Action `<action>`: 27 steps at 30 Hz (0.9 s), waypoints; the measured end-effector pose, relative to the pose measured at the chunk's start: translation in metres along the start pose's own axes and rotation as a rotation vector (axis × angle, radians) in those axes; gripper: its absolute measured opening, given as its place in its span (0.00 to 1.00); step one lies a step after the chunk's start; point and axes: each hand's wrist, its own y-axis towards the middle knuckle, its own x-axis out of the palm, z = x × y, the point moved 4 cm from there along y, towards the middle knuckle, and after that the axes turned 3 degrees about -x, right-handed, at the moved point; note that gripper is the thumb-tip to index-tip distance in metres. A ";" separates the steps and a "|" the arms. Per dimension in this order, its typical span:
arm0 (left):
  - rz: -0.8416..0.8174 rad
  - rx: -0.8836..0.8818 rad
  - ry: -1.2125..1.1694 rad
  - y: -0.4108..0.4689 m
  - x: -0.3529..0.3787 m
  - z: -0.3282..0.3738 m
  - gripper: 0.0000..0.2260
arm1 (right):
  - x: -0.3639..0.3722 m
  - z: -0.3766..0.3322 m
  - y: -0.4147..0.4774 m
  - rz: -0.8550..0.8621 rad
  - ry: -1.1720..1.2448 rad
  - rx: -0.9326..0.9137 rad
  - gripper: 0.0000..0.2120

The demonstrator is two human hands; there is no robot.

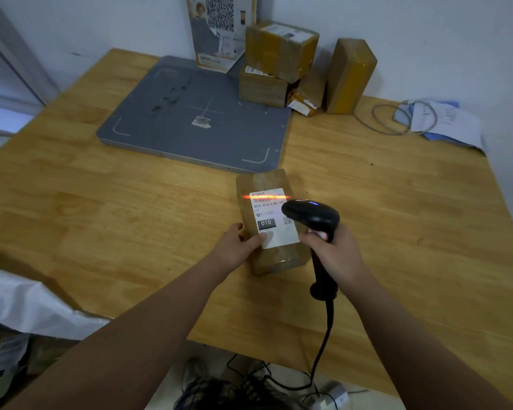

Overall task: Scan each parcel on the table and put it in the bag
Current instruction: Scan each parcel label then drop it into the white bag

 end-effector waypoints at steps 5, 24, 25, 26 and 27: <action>0.009 -0.095 0.019 0.011 0.007 -0.005 0.33 | 0.006 0.007 0.023 -0.075 0.255 0.226 0.02; 0.224 0.087 -0.475 -0.159 -0.162 -0.102 0.31 | 0.156 -0.040 -0.082 -0.187 0.398 -0.027 0.06; 0.248 0.079 -0.474 -0.173 -0.177 -0.118 0.33 | 0.176 -0.047 -0.094 -0.225 0.390 -0.050 0.07; 0.269 0.061 -0.468 -0.188 -0.190 -0.134 0.34 | 0.197 -0.054 -0.107 -0.268 0.382 -0.066 0.08; 0.284 0.043 -0.471 -0.203 -0.201 -0.151 0.36 | 0.218 -0.058 -0.119 -0.317 0.365 -0.074 0.08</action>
